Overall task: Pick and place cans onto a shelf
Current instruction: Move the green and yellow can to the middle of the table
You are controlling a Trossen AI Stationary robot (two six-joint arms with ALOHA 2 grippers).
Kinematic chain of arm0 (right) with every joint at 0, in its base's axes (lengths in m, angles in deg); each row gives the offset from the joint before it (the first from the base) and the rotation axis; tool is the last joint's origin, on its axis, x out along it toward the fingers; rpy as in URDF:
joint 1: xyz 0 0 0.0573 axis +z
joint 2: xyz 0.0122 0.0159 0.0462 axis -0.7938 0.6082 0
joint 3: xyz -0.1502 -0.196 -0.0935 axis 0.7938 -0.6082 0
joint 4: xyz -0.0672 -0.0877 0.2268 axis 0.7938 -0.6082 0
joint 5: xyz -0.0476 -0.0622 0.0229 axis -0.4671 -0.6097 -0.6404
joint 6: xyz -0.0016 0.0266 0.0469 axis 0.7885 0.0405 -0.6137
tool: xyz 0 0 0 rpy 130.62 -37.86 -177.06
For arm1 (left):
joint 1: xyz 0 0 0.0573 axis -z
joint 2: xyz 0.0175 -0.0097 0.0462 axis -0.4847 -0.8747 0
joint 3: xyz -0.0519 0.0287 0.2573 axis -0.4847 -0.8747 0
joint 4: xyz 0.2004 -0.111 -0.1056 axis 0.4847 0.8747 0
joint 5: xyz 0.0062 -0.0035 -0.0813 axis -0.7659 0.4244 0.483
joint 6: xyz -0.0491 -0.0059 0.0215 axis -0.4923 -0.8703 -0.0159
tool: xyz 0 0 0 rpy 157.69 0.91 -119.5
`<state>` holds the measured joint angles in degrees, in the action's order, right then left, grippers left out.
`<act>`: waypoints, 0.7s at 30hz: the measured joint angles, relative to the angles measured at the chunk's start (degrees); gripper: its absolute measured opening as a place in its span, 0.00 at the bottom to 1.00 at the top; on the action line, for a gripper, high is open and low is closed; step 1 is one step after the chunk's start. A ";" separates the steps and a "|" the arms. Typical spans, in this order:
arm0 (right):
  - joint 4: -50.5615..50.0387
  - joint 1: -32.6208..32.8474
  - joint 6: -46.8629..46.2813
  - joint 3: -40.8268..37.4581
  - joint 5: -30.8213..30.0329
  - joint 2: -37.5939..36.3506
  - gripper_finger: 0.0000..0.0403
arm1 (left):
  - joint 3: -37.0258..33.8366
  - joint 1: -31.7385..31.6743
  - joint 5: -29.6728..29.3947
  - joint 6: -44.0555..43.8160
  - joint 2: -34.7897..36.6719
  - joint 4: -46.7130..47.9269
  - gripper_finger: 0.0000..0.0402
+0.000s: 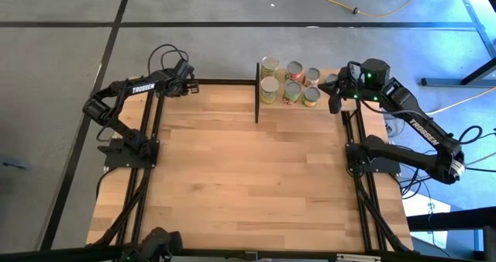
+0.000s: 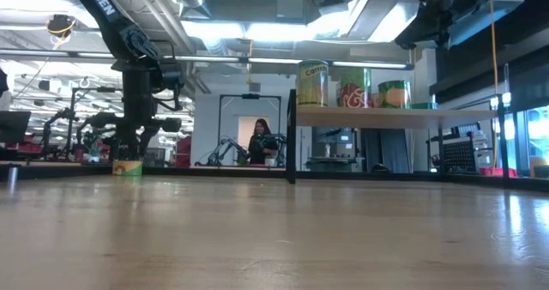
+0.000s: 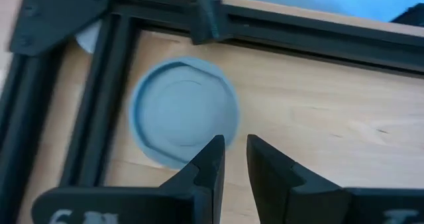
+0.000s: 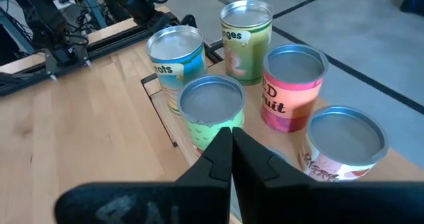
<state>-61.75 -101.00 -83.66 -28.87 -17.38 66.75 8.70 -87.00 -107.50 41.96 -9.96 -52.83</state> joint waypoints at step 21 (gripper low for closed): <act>-0.01 0.02 -5.72 0.00 0.07 -0.02 0.02 | 0.22 2.50 -2.89 -6.40 -4.25 -0.18 0.14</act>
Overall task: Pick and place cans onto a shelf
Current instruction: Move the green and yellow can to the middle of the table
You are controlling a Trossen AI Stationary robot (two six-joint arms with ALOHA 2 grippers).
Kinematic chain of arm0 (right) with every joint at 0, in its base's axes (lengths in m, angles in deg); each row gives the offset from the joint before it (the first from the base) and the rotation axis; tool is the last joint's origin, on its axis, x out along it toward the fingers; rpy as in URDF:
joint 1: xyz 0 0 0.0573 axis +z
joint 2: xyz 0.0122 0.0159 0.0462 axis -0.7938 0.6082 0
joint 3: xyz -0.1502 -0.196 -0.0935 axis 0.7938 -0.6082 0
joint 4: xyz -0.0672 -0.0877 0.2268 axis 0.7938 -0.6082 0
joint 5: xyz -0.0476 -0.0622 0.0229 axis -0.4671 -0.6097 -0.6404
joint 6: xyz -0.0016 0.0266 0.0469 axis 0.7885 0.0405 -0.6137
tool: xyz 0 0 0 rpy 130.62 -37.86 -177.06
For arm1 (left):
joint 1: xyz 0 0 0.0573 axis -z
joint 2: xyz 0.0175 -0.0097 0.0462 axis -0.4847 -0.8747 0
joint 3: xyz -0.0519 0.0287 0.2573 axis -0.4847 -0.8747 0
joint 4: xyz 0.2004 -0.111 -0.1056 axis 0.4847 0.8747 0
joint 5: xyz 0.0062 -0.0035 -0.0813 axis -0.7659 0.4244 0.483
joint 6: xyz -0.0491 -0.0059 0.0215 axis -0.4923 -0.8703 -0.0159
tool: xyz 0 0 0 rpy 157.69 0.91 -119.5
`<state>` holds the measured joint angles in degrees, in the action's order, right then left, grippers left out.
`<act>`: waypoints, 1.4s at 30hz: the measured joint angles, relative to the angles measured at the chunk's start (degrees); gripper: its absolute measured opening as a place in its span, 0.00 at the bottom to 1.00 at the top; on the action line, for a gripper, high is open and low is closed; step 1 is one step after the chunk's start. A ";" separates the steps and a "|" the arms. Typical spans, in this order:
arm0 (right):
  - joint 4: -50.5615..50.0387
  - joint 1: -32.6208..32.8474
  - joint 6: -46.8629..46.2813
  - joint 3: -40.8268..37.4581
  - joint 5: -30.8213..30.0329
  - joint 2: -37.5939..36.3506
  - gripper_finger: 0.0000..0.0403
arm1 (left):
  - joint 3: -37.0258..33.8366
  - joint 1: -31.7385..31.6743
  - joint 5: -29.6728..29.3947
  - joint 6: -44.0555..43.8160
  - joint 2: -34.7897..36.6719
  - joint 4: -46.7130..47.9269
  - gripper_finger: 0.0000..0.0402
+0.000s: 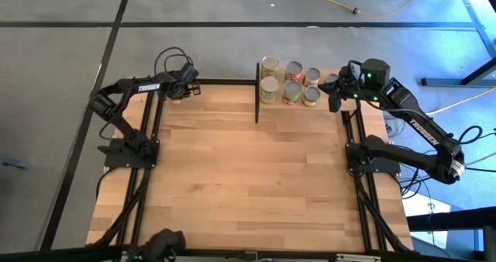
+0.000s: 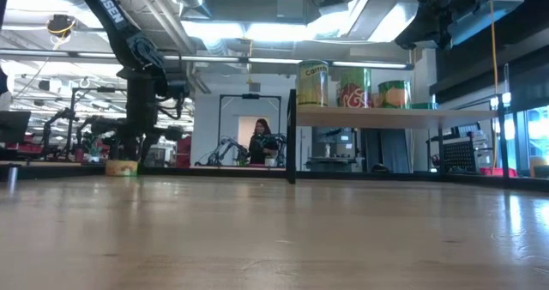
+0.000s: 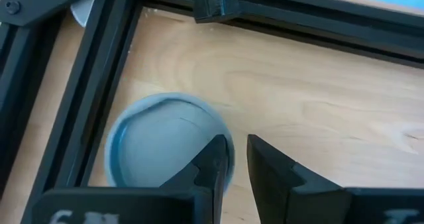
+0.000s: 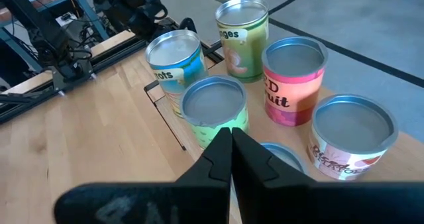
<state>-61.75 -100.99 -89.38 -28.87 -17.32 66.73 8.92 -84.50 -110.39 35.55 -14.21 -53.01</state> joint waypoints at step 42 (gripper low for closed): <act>0.60 -0.02 0.17 0.00 0.06 -0.02 0.03 | 0.00 0.50 -2.80 -0.07 -0.40 3.04 0.14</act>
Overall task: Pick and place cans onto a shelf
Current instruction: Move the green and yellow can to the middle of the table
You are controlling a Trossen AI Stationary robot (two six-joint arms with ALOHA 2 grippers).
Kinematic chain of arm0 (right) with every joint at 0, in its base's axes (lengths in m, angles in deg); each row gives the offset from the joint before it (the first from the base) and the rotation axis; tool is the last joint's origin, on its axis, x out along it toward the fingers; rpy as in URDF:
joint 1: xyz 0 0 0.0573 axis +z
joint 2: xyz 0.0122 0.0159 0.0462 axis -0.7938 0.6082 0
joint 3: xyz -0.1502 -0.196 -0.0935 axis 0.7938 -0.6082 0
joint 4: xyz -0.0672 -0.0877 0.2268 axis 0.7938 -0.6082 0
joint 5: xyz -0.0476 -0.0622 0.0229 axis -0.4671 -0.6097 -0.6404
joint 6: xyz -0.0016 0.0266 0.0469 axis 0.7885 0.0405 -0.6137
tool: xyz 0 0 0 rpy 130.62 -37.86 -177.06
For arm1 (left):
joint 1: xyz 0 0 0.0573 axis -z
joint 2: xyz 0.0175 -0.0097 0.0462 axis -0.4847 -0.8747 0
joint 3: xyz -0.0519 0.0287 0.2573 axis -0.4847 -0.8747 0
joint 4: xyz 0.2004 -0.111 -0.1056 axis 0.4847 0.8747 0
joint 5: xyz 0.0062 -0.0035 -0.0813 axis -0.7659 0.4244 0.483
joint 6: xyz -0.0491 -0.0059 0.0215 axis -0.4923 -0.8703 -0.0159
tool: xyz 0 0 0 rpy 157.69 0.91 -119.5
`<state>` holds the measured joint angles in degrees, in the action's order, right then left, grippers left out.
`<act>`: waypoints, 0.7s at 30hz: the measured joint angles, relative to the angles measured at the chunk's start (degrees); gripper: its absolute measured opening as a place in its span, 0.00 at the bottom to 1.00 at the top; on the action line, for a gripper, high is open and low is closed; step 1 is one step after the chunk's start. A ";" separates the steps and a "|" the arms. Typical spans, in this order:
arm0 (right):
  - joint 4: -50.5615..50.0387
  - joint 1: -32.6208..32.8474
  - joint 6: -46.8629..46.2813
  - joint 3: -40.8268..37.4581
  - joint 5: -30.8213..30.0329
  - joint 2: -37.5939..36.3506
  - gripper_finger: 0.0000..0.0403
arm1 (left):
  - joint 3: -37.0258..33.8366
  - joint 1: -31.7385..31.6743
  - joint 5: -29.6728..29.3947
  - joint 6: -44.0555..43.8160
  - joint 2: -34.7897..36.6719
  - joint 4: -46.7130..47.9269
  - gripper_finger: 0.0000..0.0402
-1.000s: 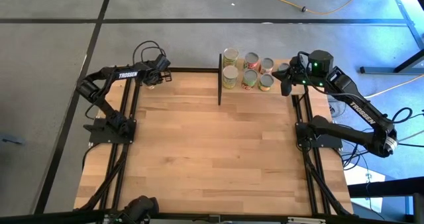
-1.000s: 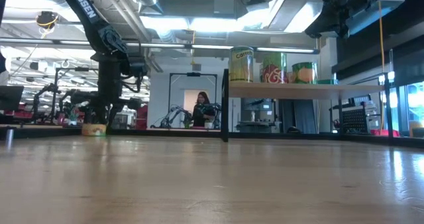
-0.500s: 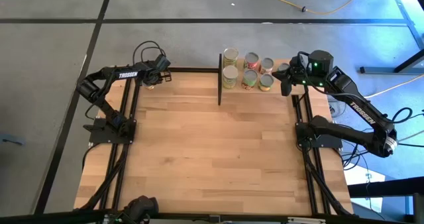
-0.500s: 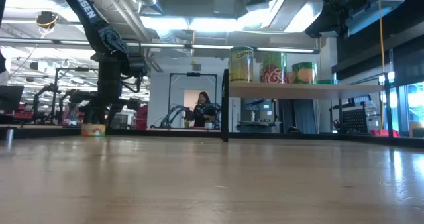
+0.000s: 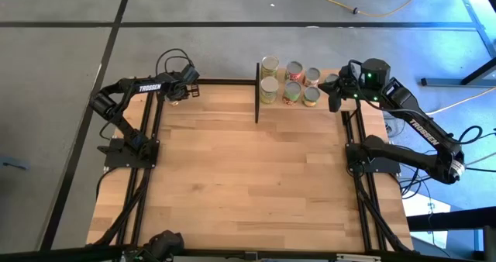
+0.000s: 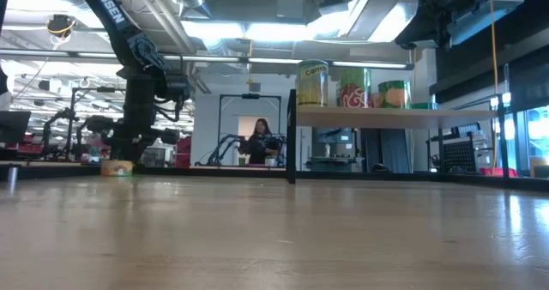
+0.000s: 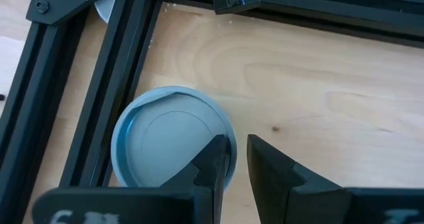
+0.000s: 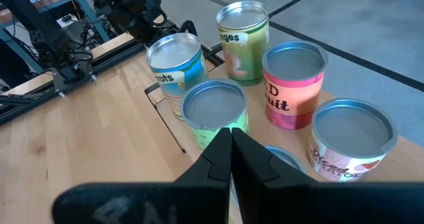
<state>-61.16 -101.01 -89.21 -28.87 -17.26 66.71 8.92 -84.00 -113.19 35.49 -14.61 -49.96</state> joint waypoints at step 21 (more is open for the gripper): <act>-0.64 0.02 1.49 0.00 0.00 0.00 0.03 | -0.07 0.02 -0.86 -0.49 0.01 1.79 0.14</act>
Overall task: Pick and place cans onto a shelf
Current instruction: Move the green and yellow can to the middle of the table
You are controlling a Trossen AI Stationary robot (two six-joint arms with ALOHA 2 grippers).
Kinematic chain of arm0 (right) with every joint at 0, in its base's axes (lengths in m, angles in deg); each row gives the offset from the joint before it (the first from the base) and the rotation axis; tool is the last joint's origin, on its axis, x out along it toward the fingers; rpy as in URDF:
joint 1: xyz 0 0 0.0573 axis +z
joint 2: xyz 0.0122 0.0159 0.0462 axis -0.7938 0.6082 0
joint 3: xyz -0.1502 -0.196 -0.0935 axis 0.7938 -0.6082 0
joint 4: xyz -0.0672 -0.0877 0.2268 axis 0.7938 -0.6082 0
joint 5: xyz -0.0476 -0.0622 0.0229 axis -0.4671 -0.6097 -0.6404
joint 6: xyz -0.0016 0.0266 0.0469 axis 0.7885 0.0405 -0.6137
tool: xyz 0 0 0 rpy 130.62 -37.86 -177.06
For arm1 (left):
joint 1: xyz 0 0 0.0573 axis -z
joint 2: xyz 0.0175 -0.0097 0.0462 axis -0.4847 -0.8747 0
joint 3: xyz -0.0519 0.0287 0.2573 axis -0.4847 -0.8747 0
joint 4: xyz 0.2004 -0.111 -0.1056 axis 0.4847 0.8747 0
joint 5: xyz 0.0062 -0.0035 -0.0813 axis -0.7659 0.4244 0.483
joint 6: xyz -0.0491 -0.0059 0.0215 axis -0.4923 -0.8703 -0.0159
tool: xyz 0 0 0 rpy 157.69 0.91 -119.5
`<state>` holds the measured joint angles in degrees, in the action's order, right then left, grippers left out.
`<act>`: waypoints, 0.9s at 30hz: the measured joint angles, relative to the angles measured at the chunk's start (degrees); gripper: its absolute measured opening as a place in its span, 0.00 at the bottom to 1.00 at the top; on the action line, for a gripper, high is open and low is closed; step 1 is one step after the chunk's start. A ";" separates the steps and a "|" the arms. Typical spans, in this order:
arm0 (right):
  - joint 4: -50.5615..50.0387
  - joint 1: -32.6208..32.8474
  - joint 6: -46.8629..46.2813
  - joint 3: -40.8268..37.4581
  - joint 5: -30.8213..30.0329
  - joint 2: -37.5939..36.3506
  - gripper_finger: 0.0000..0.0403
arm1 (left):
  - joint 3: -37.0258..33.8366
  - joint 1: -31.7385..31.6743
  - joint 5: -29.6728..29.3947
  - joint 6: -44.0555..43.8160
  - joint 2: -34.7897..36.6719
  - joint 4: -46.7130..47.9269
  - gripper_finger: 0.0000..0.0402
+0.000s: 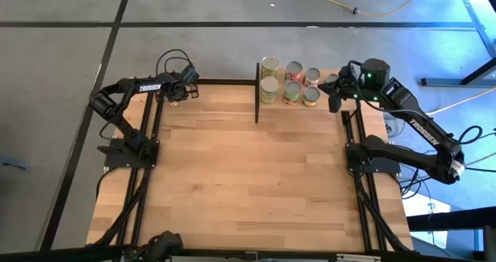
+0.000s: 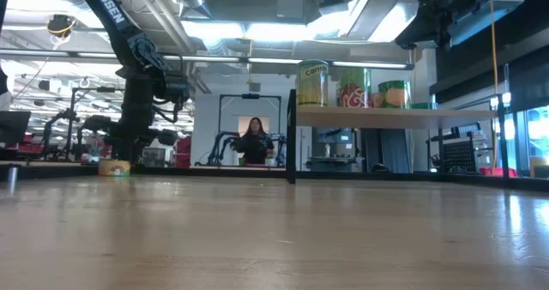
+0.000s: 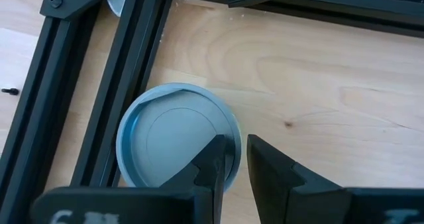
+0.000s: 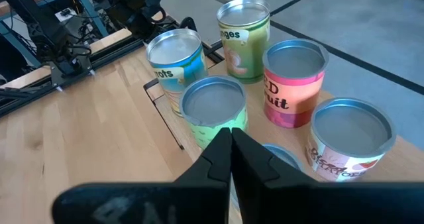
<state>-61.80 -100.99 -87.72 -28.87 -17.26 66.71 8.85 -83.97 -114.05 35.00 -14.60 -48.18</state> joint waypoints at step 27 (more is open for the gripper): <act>-1.06 0.00 1.44 0.00 0.04 0.02 0.03 | 0.02 0.05 0.22 1.21 0.00 2.84 0.01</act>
<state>-62.86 -100.99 -86.28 -28.87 -17.22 66.73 8.87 -83.93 -113.83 36.21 -14.59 -45.33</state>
